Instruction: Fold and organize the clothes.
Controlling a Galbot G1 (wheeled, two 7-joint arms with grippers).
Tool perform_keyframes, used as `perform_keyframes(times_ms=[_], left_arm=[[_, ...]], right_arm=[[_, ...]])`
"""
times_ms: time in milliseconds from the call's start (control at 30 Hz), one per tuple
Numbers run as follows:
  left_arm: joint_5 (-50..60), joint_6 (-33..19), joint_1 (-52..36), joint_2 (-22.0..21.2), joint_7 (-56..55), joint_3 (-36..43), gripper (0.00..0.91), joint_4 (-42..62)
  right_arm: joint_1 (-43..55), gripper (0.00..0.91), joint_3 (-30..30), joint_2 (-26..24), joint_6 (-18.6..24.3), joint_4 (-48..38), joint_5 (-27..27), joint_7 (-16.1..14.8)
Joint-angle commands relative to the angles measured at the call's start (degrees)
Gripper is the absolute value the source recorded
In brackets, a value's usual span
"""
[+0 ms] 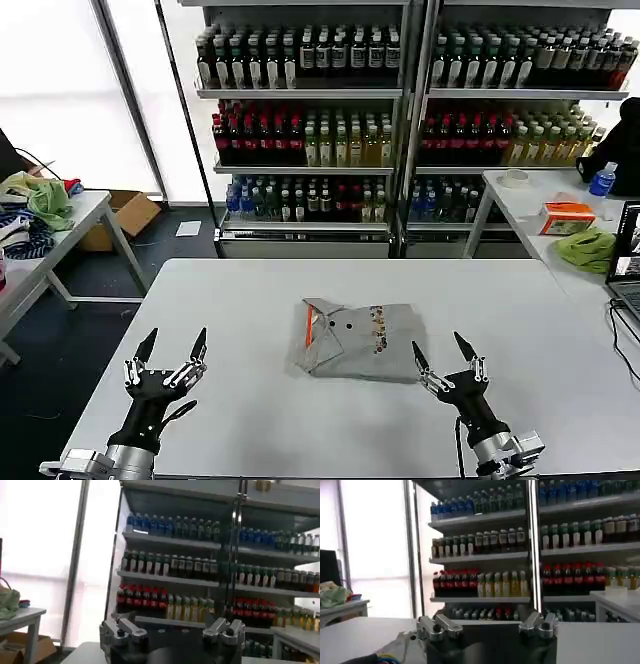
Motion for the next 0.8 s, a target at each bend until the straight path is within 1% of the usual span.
perform_keyframes(times_ms=[33,200,367,467,567,667,800], left_arm=[[1.22,-0.97,2.05,-1.79,2.04,-3.44,0.907,0.41],[1.04,-0.95,2.24,-2.28,2.98,-4.81,0.907,0.38],[1.15,-0.62,2.66,-2.51,3.98,-5.18,0.907,-0.51],[1.22,-0.34,2.86,-3.3,4.83,-5.29,0.907,-1.26],[1.38,-0.22,2.98,-3.93,5.18,-5.22,0.907,-1.58],[1.35,-0.03,3.11,-4.07,5.8,-5.68,0.907,-1.8],[1.44,0.22,3.61,-3.95,6.81,-6.5,0.907,-1.89]], right_arm=[[-3.92,0.907,5.12,-0.31,0.31,2.79,0.8,-0.11],[-4.21,0.907,7.04,-0.38,-0.52,3.02,1.12,-0.11],[-4.14,0.907,7.54,0.12,-0.55,3.02,0.92,-0.26],[-4.24,0.907,8.15,-0.02,0.49,2.89,0.55,-1.33],[-4.36,0.907,8.6,-0.11,0.82,3.03,1.21,-1.51],[-4.69,0.907,9.01,-0.46,0.68,3.28,2.37,-2.42],[-4.92,0.907,9.27,-0.45,0.59,3.57,2.42,-3.28]])
